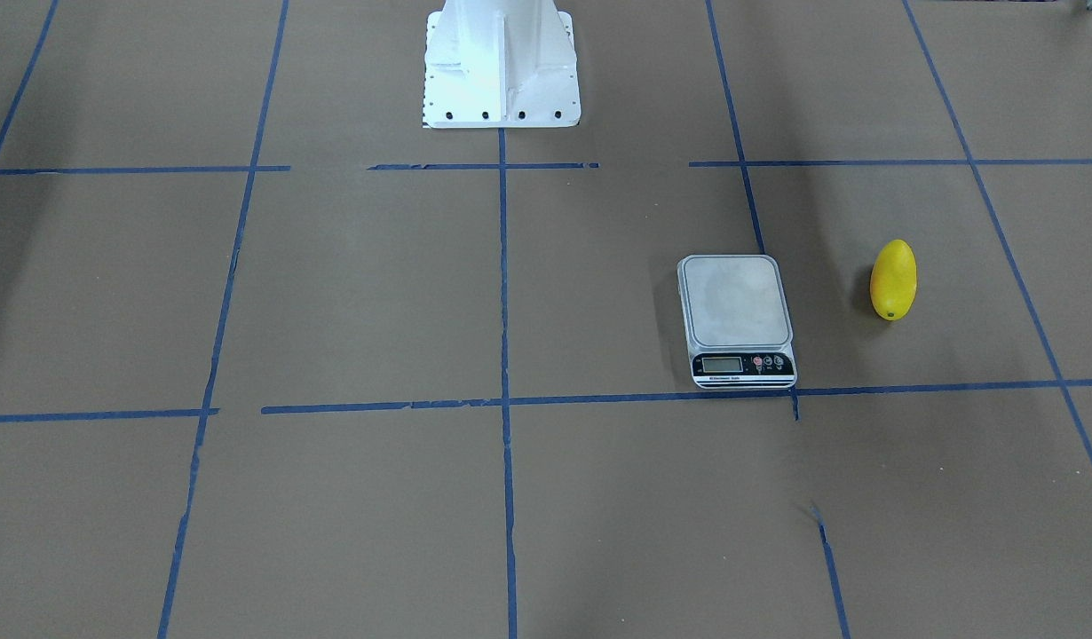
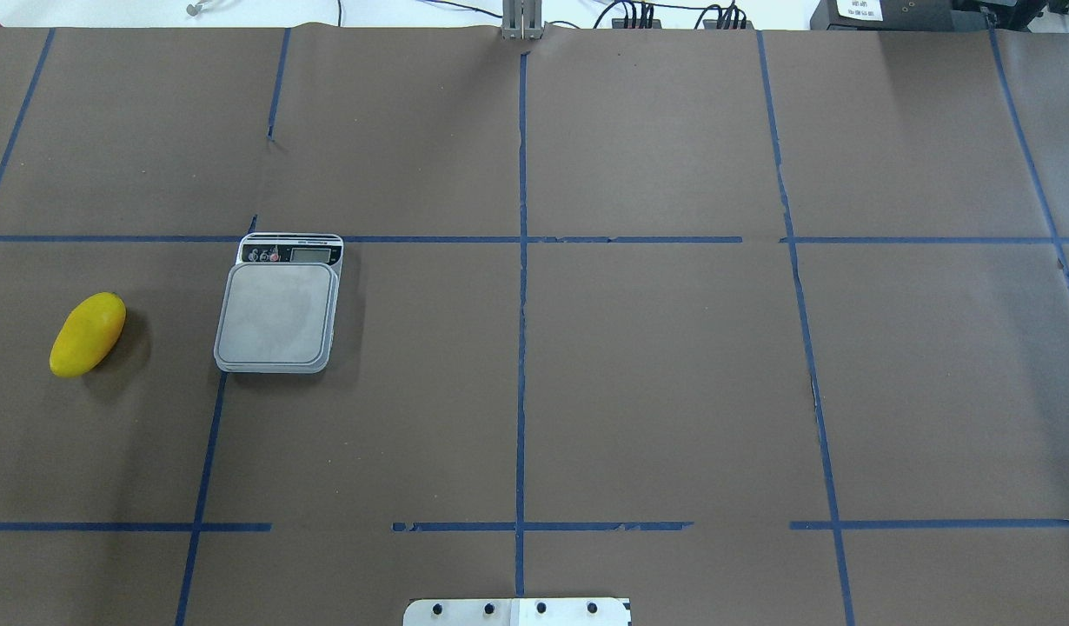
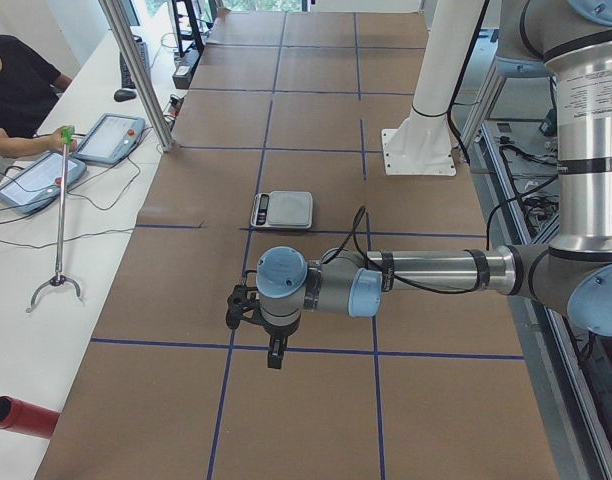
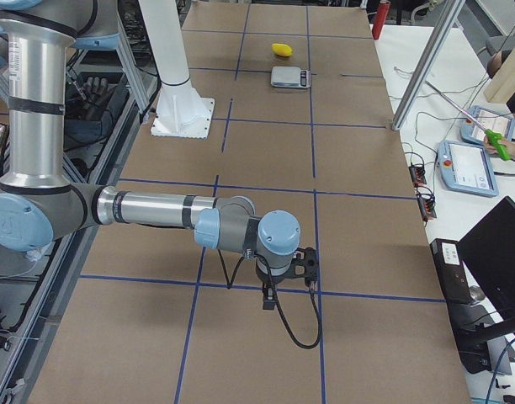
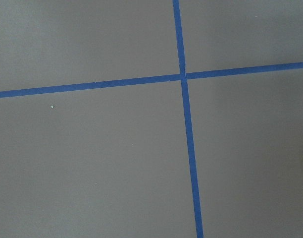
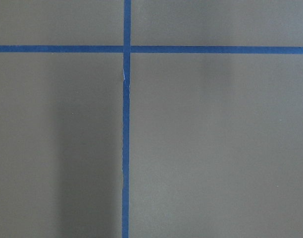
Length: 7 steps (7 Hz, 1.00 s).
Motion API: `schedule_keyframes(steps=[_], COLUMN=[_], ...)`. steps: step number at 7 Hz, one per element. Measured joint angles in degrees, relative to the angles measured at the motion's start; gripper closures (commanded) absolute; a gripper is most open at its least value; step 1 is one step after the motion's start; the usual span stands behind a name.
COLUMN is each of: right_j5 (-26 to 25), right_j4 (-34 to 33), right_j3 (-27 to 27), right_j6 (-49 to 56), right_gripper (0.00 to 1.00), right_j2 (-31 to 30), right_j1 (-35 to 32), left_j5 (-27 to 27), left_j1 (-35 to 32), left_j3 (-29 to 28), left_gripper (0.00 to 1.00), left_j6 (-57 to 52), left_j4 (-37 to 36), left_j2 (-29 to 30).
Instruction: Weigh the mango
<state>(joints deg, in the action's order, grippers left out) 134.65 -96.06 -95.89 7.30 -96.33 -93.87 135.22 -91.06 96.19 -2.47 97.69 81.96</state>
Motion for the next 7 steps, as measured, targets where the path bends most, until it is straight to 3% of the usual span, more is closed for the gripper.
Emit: schedule_keyframes(steps=[5,7], right_j5=[0.0,0.0], right_j4=[0.0,0.0], right_j3=[-0.06,-0.07], right_j6=[0.0,0.0], right_gripper=[0.0,0.0], right_j2=[0.0,0.0], right_j1=[0.0,0.0], left_j5=[-0.05,-0.06], left_j1=[0.0,0.19], left_j3=[1.33,7.03], left_gripper=[0.0,0.0], left_j6=[-0.1,3.86], left_j4=[1.4,0.38], left_j2=[0.34,0.82])
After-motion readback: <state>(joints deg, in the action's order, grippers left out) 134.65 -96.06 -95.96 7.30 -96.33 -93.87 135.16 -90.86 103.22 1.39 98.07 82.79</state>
